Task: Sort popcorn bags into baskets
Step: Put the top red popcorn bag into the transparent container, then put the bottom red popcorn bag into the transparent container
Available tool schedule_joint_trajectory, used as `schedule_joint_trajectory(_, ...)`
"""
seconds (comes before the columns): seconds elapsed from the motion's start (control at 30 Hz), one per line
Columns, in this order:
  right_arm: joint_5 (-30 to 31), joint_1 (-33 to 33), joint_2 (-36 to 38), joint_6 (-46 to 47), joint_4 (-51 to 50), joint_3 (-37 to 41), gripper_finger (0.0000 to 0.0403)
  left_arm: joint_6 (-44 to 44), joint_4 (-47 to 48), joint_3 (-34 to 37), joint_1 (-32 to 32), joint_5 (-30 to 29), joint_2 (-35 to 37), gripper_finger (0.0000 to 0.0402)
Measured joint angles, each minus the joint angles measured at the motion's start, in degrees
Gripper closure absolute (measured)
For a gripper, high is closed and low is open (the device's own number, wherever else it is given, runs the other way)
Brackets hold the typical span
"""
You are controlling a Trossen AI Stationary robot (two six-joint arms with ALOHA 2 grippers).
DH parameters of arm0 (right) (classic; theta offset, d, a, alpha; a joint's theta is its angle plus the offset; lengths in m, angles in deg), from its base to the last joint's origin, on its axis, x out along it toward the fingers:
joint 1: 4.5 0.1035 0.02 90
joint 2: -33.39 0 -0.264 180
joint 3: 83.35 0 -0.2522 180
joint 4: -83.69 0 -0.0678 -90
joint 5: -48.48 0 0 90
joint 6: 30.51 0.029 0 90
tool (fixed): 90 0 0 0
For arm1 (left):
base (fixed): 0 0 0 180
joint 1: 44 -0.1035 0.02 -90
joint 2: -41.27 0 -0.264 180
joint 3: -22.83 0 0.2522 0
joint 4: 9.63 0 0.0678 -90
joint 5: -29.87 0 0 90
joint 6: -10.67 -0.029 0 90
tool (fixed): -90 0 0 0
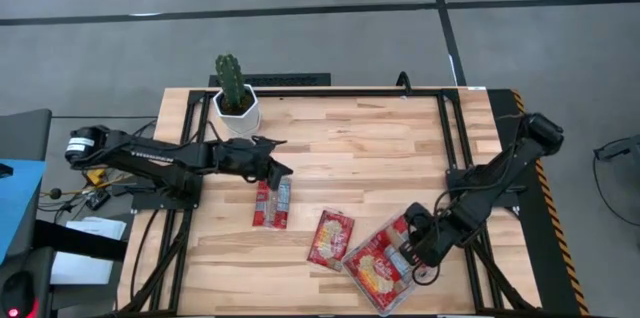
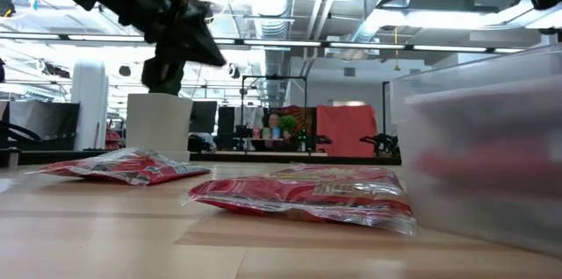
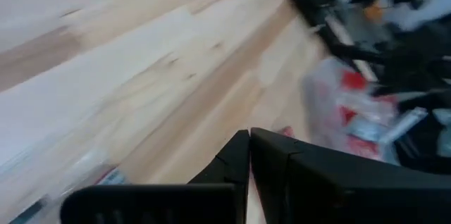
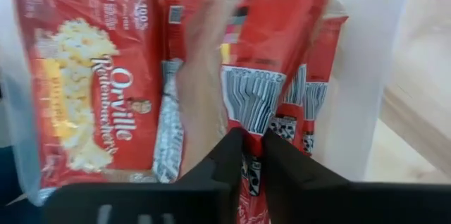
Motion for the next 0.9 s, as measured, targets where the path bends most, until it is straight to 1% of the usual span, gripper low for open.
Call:
schedule_joint_trajectory(0.13,-0.5,-0.3,-0.2,-0.1,-0.1,0.0,0.0297,-1.7,-3.4,0.0,2.4,0.2,-0.3,0.0375)
schedule_joint_trajectory(0.3,-0.5,-0.6,2.3,-0.2,-0.8,0.0,0.0236,-3.4,-7.4,-0.1,6.4,1.2,-2.9,0.0336)
schedule_joint_trajectory(0.37,0.3,-0.6,3.7,-0.2,-0.9,0.0,0.0218,-3.4,-8.3,-0.7,7.7,1.7,-5.0,0.0333)
schedule_joint_trajectory(0.43,2.0,-0.7,5.1,-0.2,-0.8,0.0,0.0206,-4.1,-9.3,-2.2,9.4,1.8,-7.8,0.0341)
schedule_joint_trajectory(0.53,5.3,-0.8,6.7,-0.5,-0.9,0.0,0.0199,-7.9,-9.9,-6.3,11.6,1.6,-13.2,0.0369)
schedule_joint_trajectory(0.63,7.1,-1.5,7.7,-1.4,-0.9,0.0,0.0202,-12.6,-9.7,-11.2,12.9,1.3,-19.1,0.0395)
schedule_joint_trajectory(0.7,7.4,-2.1,7.8,-2.1,-0.7,0.0,0.0208,-13.8,-9.9,-14.4,13.2,1.1,-23.3,0.0397)
schedule_joint_trajectory(0.9,8.0,-2.5,7.5,-4.5,-0.4,0.0,0.0226,-14.8,-9.1,-19.6,13.8,7.3,-35.1,0.0401)
